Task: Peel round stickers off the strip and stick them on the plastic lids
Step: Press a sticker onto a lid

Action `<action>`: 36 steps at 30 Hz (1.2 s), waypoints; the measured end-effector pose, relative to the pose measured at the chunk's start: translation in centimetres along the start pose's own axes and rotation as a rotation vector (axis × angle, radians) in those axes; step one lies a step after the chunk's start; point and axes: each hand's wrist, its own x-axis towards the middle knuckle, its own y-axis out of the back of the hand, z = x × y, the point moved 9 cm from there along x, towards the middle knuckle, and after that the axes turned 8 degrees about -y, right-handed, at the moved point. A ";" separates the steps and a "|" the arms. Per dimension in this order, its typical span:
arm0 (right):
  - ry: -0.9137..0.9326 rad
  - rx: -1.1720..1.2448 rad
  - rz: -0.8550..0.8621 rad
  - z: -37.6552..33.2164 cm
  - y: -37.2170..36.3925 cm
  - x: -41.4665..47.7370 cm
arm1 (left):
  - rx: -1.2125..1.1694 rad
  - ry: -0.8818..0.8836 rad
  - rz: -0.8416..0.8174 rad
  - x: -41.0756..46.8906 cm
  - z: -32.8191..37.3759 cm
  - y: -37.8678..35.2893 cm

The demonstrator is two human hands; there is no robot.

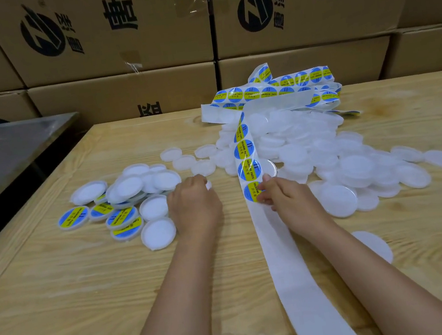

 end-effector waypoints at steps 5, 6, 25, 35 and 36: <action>0.040 -0.018 -0.043 -0.4 -0.2 -0.2 | -0.302 -0.408 -0.142 -0.9 5.4 -1.3; 0.046 -0.017 -0.039 -0.5 -0.1 -0.2 | -0.323 -0.456 -0.205 -1.2 6.0 -1.8; -0.368 -0.989 0.200 2.7 7.0 -0.6 | -0.362 -0.454 -0.384 -1.8 6.4 -3.4; -0.167 -0.768 0.371 0.8 6.9 -0.6 | -0.395 -0.414 -0.394 -2.0 6.3 -3.8; -0.120 -0.694 0.388 0.4 6.8 -0.6 | -0.403 -0.410 -0.403 -2.0 6.5 -3.9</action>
